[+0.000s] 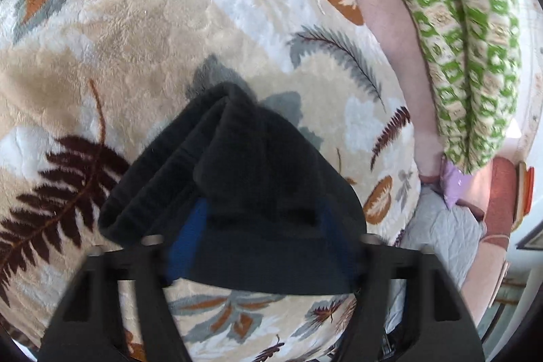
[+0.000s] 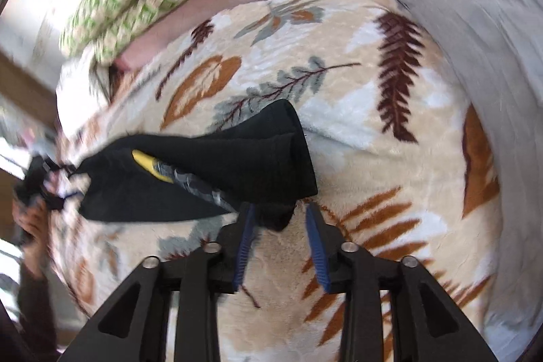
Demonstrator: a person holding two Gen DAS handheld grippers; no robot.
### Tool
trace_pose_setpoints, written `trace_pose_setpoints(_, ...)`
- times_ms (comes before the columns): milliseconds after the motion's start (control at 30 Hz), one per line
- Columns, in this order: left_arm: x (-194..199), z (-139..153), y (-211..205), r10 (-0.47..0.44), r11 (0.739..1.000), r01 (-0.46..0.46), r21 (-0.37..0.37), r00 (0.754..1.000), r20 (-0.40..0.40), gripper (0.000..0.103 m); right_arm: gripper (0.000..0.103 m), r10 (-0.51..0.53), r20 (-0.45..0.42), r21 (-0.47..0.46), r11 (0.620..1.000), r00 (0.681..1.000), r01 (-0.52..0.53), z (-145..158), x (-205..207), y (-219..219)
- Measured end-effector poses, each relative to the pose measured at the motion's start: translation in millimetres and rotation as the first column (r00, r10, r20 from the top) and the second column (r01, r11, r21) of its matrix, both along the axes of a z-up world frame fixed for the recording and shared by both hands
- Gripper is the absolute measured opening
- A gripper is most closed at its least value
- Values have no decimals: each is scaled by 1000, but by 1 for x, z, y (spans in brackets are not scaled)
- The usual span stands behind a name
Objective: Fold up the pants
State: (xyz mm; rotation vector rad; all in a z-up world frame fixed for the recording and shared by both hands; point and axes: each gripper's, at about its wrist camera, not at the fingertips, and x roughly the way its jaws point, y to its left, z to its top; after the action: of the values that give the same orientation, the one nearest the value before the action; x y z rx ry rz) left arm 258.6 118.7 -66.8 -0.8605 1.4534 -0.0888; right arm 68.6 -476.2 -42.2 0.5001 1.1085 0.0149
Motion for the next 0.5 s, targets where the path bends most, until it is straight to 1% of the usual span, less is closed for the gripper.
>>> trace_pose_setpoints(33, 2, -2, -1, -7, 1000, 7, -1, 1000, -11, 38, 48, -23, -7, 31, 999, 1000, 23, -2, -1, -3)
trace_pose_setpoints(67, 3, -5, -2, -15, 1000, 15, -3, 1000, -25, 32, 53, -59, -16, 81, 995, 998, 61, -4, -3, -7)
trace_pose_setpoints(100, 3, -5, -3, -19, 1000, 19, -2, 999, -27, 26, 54, -82, -27, 113, 990, 996, 85, -7, -4, -9)
trace_pose_setpoints(133, 3, -6, -4, -25, 1000, 25, 2, 999, -27, 25, 54, -106, -35, 137, 984, 994, 110, -9, -5, -11)
trace_pose_setpoints(167, 2, -6, -5, -34, 999, 35, 12, 999, -27, 25, 56, -141, -40, 166, 975, 989, 146, -11, -6, -15)
trace_pose_setpoints(200, 1, -6, -5, -39, 999, 40, 16, 999, -28, 24, 60, -179, -46, 207, 961, 983, 184, -15, -7, -19)
trace_pose_setpoints(233, 0, -6, -6, -43, 999, 43, 18, 999, -28, 23, 60, -209, -61, 236, 947, 976, 218, -20, -8, -22)
trace_pose_setpoints(300, -1, -5, -7, -52, 999, 52, 16, 998, -26, 22, 60, -225, -82, 230, 944, 971, 238, -28, -5, -22)
trace_pose_setpoints(467, -2, -2, -3, -55, 998, 56, 17, 998, -24, 22, 60, -210, -91, 217, 950, 973, 225, -41, 4, -13)
trace_pose_setpoints(500, -3, -2, -1, -55, 998, 56, 20, 998, -22, 22, 57, -205, -88, 225, 949, 975, 220, -44, 4, -10)
